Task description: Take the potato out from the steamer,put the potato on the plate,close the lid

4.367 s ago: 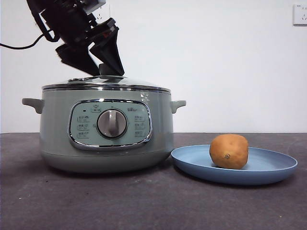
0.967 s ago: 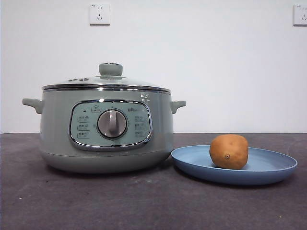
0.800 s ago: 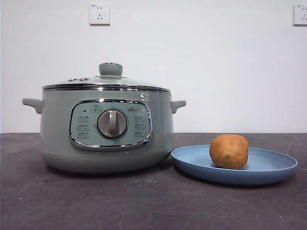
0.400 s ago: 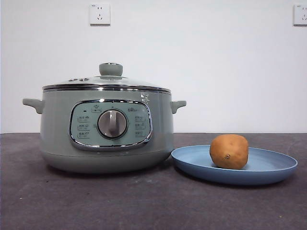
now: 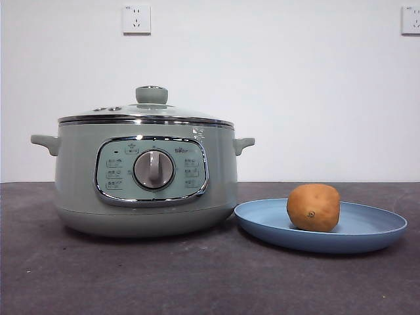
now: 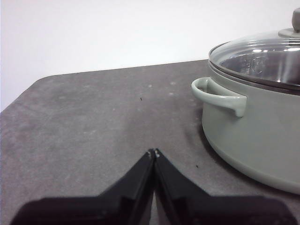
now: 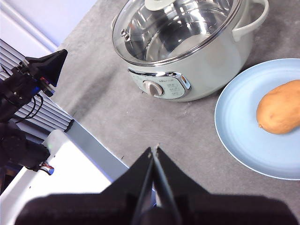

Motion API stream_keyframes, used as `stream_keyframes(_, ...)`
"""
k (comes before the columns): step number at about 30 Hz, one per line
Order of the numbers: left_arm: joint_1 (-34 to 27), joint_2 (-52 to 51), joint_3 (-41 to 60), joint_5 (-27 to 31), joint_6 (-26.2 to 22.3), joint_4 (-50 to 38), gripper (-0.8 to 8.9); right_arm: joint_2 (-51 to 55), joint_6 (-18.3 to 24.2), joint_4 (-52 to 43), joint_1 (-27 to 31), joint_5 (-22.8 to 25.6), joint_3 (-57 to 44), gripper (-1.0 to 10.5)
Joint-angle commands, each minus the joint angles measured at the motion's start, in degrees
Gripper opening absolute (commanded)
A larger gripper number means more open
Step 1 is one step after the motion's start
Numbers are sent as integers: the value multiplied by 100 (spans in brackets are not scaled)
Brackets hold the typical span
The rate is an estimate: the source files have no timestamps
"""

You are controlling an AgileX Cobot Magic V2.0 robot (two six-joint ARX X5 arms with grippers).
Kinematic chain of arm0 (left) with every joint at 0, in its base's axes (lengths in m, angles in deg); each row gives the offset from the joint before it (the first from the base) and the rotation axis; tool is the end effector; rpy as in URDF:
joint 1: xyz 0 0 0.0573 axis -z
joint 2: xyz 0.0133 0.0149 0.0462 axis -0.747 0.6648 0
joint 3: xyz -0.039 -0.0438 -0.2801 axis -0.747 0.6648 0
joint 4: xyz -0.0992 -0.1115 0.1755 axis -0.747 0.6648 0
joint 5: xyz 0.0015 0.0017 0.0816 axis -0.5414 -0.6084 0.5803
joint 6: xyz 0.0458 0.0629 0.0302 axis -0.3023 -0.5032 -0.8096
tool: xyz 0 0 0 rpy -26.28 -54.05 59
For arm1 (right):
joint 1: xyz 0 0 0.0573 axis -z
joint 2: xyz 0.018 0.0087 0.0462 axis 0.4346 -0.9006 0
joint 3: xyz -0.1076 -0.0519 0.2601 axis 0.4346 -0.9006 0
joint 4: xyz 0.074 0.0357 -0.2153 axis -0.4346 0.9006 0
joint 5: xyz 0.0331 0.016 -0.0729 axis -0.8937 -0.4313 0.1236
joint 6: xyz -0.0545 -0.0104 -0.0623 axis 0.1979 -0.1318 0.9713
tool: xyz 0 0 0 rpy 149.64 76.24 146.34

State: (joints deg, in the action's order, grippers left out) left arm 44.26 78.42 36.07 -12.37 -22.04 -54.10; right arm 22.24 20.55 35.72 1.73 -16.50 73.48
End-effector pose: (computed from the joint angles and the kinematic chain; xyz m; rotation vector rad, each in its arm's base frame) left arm 0.0923 -0.0009 0.1537 0.0682 0.1006 -0.0398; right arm 0.0962 0.0793 0.3242 0.1466 0.7284 0.8340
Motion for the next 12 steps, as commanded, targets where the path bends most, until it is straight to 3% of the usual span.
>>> stream_keyframes(1, -13, -15, 87, 2, 37, 59, -4, 2, -28, -11, -2, 15, -33, 2)
stream_keyframes(9, -13, -15, 87, 2, 37, 229, -4, 4, -13, -11, -2, 13, -33, 2)
stream_keyframes(12, -13, -15, 87, 2, 37, 271, -4, 109, 481, -98, 105, 337, -35, 2)
